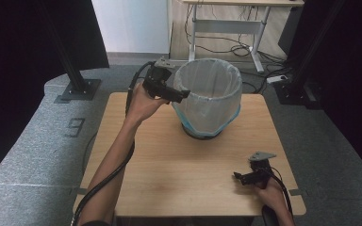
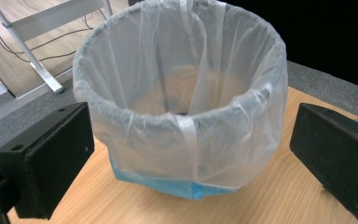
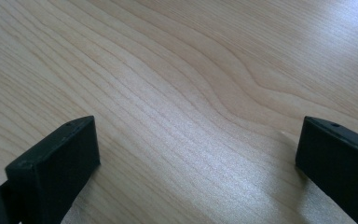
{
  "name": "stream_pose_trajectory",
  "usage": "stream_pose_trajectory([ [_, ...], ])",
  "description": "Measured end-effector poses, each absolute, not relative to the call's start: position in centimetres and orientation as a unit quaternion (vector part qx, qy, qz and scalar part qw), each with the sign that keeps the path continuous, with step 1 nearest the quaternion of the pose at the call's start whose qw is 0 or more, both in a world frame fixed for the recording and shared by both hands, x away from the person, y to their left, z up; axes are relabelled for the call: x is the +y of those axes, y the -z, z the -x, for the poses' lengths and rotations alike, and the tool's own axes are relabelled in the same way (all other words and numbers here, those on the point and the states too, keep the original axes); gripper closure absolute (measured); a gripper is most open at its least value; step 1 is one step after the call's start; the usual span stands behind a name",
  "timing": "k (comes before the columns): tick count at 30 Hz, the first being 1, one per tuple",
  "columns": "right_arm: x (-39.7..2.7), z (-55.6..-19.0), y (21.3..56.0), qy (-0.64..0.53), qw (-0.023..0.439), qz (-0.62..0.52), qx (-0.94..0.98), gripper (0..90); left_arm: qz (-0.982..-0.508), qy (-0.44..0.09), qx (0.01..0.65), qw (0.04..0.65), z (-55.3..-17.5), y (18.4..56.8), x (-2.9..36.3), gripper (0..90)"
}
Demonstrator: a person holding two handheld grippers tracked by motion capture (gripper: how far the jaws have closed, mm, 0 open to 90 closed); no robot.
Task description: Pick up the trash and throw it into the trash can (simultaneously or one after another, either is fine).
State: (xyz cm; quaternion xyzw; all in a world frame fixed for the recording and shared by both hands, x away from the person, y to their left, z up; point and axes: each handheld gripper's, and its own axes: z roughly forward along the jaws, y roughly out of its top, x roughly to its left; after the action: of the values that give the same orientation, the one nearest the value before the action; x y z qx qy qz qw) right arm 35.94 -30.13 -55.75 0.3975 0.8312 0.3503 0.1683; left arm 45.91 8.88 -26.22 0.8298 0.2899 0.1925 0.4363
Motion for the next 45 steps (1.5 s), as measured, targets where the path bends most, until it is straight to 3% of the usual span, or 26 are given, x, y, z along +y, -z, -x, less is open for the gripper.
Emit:
stream_pose_trajectory([
  [45,-30.1,-35.9,55.8,-0.351,0.169,-0.398,0.831,0.0,-0.814,-0.182,0.306,0.459,-41.8,33.6,15.8,0.0],
])
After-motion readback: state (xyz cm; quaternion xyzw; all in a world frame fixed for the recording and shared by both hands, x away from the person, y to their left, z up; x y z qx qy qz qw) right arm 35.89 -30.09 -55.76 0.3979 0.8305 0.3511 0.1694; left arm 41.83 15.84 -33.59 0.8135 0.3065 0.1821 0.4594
